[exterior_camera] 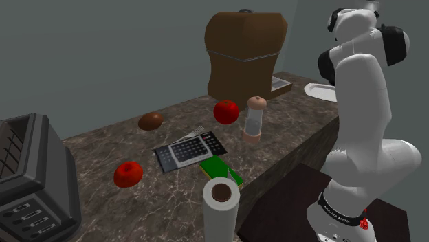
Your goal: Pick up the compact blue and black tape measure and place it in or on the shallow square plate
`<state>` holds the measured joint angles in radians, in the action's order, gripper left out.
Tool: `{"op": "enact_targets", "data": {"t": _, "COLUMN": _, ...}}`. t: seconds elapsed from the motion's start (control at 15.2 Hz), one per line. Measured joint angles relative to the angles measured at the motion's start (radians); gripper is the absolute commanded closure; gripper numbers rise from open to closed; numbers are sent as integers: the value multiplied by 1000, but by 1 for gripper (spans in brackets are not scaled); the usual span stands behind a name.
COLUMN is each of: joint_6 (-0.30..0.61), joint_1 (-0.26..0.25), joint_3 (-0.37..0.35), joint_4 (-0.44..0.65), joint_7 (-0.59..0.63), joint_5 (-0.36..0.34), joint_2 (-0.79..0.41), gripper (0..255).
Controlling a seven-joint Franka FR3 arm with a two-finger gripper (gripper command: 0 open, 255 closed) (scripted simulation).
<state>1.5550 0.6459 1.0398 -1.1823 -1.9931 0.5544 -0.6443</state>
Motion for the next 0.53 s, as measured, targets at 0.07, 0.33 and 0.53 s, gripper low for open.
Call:
{"op": "enact_targets", "data": {"t": 0.07, "joint_6": 16, "joint_1": -14, "joint_3": 4, "joint_4": -25, "joint_7": -2, "joint_5": -3, "joint_2": 6, "gripper": 255}}
{"op": "enact_targets", "data": {"t": 0.33, "joint_6": 66, "joint_1": -31, "joint_3": 3, "joint_4": -80, "joint_7": -14, "joint_5": 2, "joint_2": 0, "gripper": 255}}
{"op": "enact_targets", "data": {"t": 0.53, "joint_6": 107, "joint_1": -49, "joint_3": 4, "joint_4": -128, "joint_7": -22, "joint_5": 4, "joint_2": 0, "gripper": 255}}
